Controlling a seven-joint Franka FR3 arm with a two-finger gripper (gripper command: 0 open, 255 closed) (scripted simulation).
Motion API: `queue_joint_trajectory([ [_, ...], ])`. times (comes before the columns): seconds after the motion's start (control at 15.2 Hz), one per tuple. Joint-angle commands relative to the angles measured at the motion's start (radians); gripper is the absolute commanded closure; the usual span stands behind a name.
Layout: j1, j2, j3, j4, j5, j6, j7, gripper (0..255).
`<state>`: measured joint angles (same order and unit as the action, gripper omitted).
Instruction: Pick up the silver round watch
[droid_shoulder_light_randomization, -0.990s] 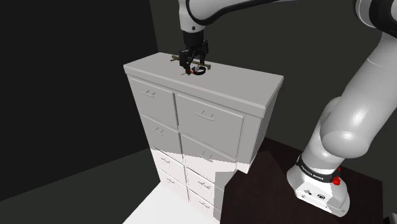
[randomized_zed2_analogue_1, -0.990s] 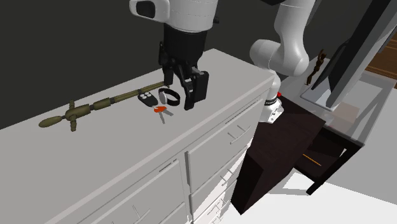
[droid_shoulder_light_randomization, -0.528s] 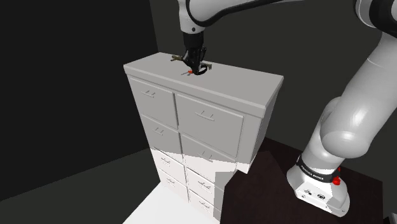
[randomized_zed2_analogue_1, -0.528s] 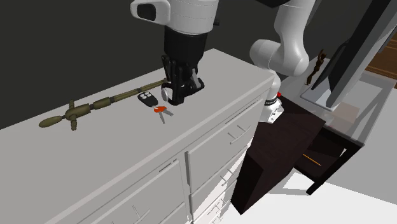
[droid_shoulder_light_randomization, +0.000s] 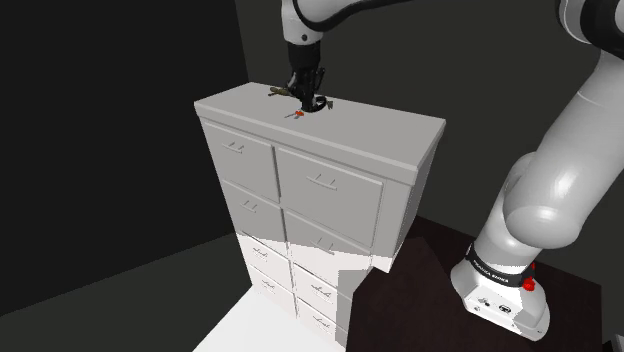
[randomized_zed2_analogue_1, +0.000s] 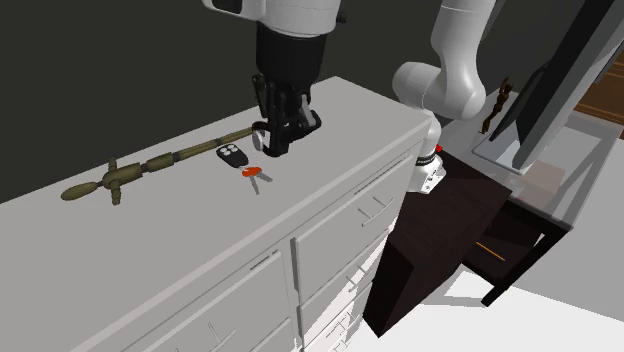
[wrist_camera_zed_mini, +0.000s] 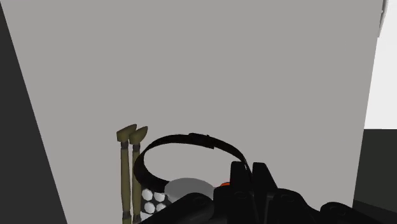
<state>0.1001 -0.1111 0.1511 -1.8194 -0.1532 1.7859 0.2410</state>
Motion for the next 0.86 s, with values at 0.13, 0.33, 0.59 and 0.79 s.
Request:
queue_joint_trajectory([
  [0.13,0.001,0.009,0.001,0.062,0.000,-0.053,-0.006,255],
  [0.33,0.001,0.016,0.002,0.111,0.000,-0.095,-0.011,255],
  [0.59,0.002,0.030,0.004,0.181,-0.001,-0.151,-0.017,255],
  [0.79,0.002,0.035,0.004,0.202,-0.002,-0.167,-0.019,255],
])
